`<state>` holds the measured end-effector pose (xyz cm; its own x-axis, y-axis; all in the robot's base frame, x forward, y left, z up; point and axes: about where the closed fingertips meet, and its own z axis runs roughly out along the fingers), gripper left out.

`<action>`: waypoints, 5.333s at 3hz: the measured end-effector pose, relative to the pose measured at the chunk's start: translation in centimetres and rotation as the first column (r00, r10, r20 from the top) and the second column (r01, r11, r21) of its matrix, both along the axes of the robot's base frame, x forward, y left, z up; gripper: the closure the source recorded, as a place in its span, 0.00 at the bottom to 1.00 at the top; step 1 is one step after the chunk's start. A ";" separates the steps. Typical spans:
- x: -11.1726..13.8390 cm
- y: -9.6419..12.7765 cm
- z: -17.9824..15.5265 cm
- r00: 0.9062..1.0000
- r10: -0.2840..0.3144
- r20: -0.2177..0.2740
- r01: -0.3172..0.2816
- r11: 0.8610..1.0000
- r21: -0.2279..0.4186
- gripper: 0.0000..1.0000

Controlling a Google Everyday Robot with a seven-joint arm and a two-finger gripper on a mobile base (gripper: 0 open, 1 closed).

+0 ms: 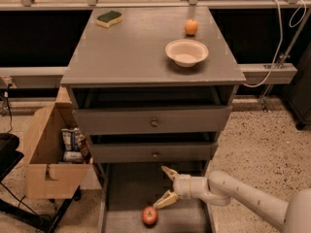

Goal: Pick apple from bottom drawer and place on counter

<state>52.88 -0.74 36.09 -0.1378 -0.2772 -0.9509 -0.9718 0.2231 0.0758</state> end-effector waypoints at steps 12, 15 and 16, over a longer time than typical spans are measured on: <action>-6.4 4.8 -21.6 0.941 0.336 -0.026 -0.337 0.942 0.004 0.40; -5.6 6.0 -22.7 0.930 0.367 -0.017 -0.367 0.930 -0.014 1.00; -6.1 5.6 -20.7 0.932 0.360 -0.028 -0.361 0.932 -0.016 1.00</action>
Offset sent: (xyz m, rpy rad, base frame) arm 0.0095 -0.1618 -0.1085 -0.4129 -0.0274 0.0465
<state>46.73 4.90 15.41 -0.0478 -0.3324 -0.9419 -0.9851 -0.1404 0.0995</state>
